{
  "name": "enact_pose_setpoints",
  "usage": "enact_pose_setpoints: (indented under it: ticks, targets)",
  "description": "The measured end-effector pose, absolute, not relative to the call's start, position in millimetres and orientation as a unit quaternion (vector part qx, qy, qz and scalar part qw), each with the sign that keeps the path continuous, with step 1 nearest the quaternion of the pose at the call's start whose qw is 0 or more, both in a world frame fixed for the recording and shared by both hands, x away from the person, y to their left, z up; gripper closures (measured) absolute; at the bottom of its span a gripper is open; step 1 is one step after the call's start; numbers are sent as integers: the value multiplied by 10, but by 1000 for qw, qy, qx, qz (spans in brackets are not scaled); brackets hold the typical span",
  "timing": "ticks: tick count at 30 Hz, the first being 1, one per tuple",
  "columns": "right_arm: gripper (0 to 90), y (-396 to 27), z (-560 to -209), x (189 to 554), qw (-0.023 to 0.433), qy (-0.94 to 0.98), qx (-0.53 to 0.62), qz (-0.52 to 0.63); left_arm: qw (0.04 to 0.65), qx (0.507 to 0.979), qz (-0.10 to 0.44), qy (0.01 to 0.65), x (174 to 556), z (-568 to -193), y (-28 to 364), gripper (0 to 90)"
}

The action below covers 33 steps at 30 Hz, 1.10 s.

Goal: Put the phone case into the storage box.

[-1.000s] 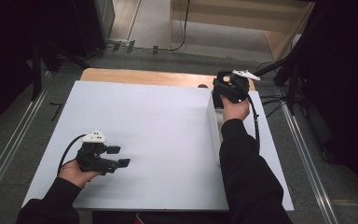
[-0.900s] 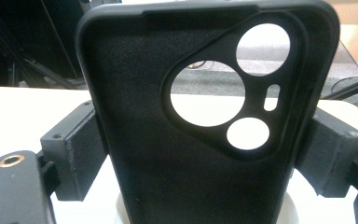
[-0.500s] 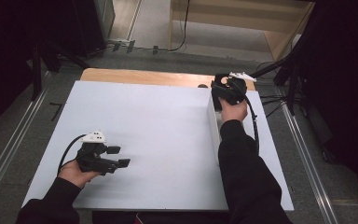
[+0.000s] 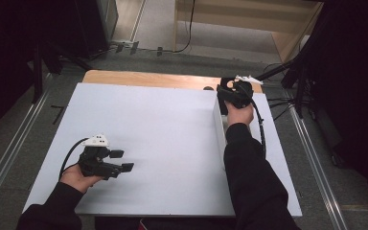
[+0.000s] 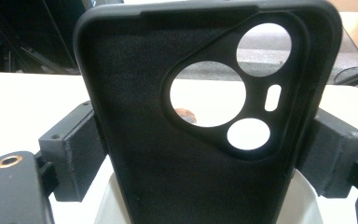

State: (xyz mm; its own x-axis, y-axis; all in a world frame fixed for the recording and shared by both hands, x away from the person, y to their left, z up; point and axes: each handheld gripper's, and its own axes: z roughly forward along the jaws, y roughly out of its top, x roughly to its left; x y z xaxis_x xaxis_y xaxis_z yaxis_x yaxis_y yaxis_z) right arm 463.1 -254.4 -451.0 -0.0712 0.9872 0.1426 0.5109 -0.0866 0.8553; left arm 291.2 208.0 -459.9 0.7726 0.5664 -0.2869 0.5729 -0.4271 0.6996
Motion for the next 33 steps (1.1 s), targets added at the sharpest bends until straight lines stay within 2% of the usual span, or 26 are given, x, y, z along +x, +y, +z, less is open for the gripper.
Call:
enact_pose_setpoints:
  ticks: [22,29,33]
  targets:
    - [101,-2548,-4509,4644,289,619,613,398,414,847,-4,333,2917,-4604,2073,282]
    - [75,-2550,-4491,4663,290,627,608,391,415,847,-5,332,2918,-4605,2069,282]
    - [13,-2556,-4491,4675,286,627,609,393,413,848,-6,331,2920,-4604,2071,282]
